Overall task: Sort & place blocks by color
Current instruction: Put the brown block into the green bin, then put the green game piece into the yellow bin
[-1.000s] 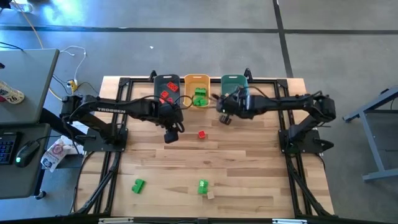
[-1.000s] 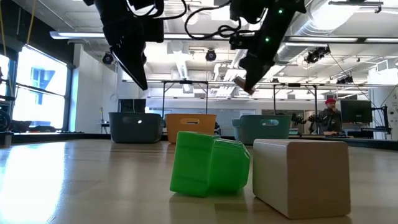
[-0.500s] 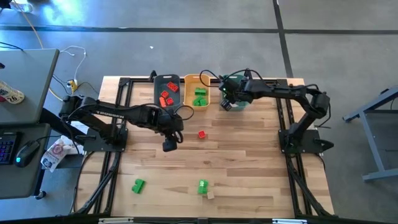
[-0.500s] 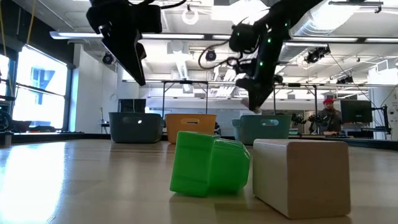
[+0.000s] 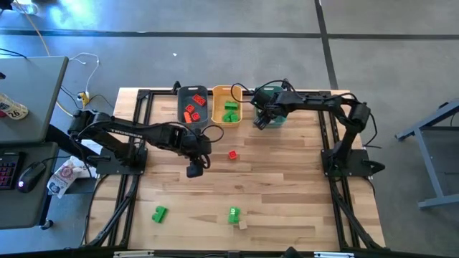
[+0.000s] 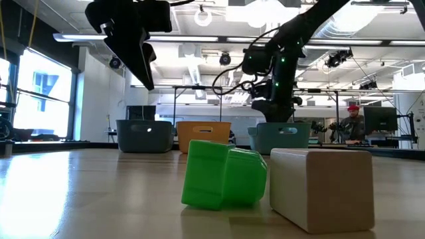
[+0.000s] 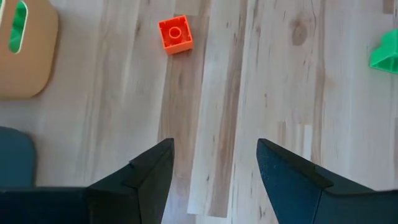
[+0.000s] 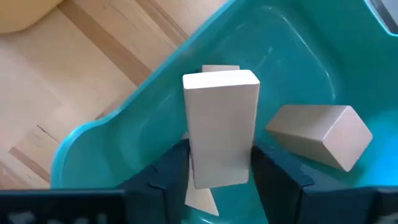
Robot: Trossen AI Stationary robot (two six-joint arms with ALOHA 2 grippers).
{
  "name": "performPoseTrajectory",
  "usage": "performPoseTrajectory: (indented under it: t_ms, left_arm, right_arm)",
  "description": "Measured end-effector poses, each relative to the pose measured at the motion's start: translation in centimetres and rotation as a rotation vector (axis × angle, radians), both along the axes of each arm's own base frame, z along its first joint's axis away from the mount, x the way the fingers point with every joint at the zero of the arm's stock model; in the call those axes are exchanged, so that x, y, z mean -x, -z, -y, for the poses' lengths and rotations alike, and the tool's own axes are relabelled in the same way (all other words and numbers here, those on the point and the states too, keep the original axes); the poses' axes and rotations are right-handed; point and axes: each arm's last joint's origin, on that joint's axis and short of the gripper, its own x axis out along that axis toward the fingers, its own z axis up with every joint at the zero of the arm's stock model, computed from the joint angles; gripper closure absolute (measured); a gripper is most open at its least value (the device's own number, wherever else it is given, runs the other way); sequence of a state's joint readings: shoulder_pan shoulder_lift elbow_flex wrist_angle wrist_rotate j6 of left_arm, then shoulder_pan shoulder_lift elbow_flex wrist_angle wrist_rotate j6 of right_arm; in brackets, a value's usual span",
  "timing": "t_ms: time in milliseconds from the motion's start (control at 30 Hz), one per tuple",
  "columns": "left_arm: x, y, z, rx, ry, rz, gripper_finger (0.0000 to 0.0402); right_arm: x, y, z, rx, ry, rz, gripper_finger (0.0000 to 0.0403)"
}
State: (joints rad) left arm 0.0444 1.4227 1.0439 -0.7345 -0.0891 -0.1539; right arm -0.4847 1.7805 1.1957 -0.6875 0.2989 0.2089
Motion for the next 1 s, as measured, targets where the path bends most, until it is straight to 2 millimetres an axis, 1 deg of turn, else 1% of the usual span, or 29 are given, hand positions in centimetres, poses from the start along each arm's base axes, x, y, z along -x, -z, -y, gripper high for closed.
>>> performPoseTrajectory:
  t_ms: [100,200,367,467,567,733,867,1000]
  left_arm:
    - [0.0,0.0,0.0,-0.011,0.022,-0.003,0.0188]
    - [0.0,0.0,0.2,-0.028,0.064,-0.007,0.0188]
    - [0.0,0.0,1.0,-0.044,0.125,-0.011,0.0188]
    - [0.0,0.0,1.8,-0.058,0.184,-0.02,0.0188]
    - [0.2,0.1,2.7,-0.067,0.24,-0.044,0.0188]
    - [0.8,0.3,4.0,-0.06,0.276,-0.093,0.0188]
    - [1.2,0.4,5.3,-0.033,0.261,-0.115,0.0188]
    - [1.7,0.5,6.9,-0.009,0.258,-0.125,0.0188]
  right_arm:
    - [0.0,0.0,0.0,0.002,-0.005,0.0,0.0217]
    - [0.0,-0.1,0.0,0.001,-0.007,-0.002,0.02]
    - [0.0,-0.1,-0.1,-0.002,0.016,0.007,0.0194]
    - [0.0,-0.6,-0.4,-0.002,0.016,0.023,0.0194]
    - [0.1,-1.6,-1.0,0.004,0.015,0.058,0.0193]
    - [0.0,-3.3,-2.5,0.018,0.002,0.123,0.0193]
    - [-0.3,-4.3,-4.2,0.019,-0.023,0.168,0.0192]
    - [-0.9,-4.8,-6.1,0.012,-0.054,0.195,0.0192]
